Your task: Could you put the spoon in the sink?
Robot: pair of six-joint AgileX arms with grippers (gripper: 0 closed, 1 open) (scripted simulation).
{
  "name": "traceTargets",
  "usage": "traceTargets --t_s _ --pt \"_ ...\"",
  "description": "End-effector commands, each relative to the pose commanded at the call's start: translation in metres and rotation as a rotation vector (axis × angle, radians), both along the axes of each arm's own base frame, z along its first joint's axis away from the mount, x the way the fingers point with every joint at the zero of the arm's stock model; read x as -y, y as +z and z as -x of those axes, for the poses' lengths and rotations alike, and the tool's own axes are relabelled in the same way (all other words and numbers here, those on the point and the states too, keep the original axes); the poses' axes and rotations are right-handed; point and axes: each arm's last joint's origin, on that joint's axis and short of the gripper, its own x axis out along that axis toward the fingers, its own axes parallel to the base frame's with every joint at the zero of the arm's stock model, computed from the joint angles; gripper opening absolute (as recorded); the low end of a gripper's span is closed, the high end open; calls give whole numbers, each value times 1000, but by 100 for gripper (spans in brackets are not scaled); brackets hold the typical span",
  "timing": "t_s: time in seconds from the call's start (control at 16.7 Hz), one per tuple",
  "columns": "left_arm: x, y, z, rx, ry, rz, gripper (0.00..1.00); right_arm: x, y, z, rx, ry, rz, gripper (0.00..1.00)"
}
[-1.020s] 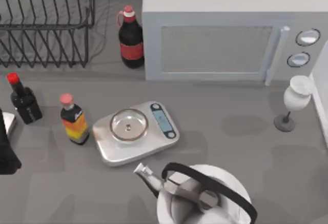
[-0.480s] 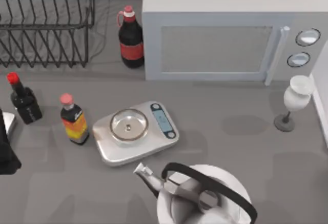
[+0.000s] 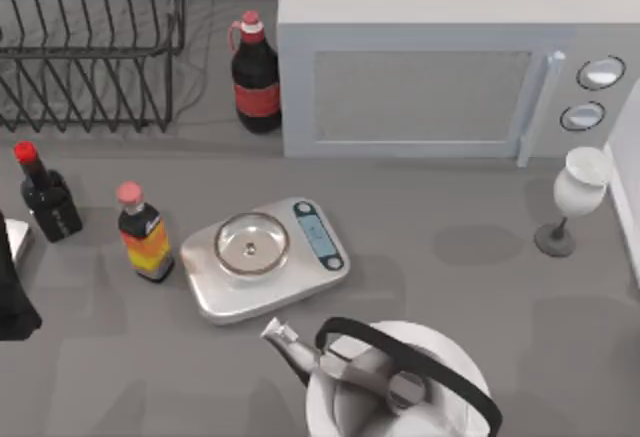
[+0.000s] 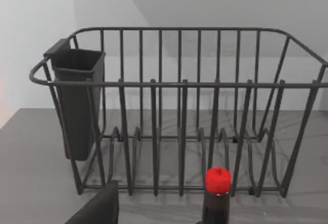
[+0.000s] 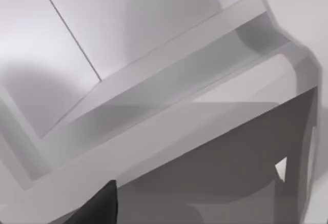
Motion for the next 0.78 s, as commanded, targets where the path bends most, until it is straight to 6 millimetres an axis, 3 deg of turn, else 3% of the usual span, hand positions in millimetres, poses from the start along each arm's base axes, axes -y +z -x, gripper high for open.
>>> traceTargets --t_s 0.3,0.78 --pt "0 0 0 0 0 0 100 0 0 0 0 0 0 2" --pt "0 0 0 0 0 0 100 0 0 0 0 0 0 0"
